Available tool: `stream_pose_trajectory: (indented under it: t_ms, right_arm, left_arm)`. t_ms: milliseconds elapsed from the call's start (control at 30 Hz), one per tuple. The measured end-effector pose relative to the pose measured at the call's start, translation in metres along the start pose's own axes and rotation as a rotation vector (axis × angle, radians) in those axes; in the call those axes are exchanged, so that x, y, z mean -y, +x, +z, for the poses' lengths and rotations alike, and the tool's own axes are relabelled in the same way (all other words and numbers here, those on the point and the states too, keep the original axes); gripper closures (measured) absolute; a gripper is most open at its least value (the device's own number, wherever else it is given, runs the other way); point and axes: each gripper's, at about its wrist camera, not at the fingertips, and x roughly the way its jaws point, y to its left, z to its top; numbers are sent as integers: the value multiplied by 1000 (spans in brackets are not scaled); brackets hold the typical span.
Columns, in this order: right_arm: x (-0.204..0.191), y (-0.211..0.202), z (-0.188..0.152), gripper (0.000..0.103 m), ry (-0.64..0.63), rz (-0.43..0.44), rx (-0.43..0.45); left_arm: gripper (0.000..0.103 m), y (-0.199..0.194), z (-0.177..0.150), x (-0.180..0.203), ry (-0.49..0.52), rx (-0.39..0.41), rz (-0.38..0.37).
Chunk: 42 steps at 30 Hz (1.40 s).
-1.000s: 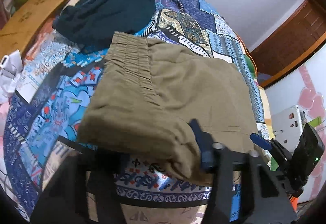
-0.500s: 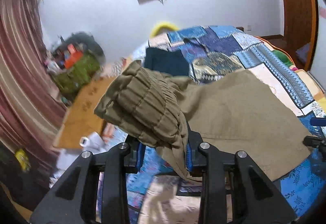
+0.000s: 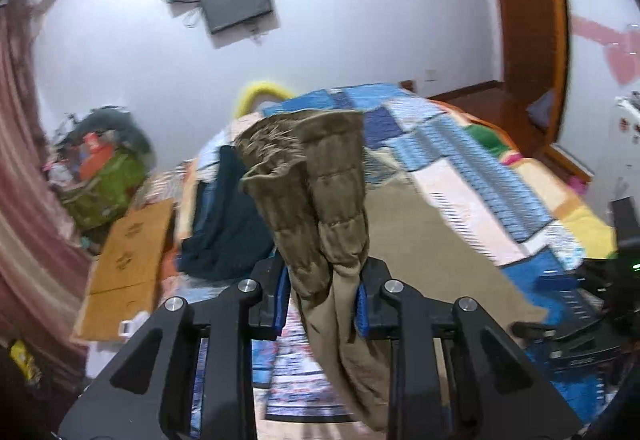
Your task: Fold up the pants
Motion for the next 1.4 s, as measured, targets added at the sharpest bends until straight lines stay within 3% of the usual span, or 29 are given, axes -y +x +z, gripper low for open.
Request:
stream_pose_trajectory:
  t_ms: [200,467,567,633,733,867,1033,1267,1400]
  right_arm:
    - [1,0,-1,34,10,8,6]
    - [2,-1,-2,34,12,14,8]
    - [2,0,-3,34,13,13,8]
    - [2,0,-2,34,14,14,8]
    - [1,0,-2,34,16,13,7]
    - [0,-1,-2,34,16,11,6]
    - [2,-1,-2,34,23,16,1]
    - [5,-4,-4,34,49,21,-7]
    - [9,-8,-4,34,58,6,-7]
  left_arm:
    - [78,11,2,19,-33,-75,-196]
    - [75,24,-11,39,-37,-179,-331]
    - [56,22,-14,39,-36,-201,-362]
    - [32,17,-16,33,-56,-201,-379]
    - [24,11,-13,20,-82,-169,-355]
    - [16,13,-3,-4,-115,-132,-267]
    - [7,45,16,-33,-98,-133,-179]
    - [6,140,30,-59,-117,-280,-140]
    - [6,189,30,-56,-40,-348,-88]
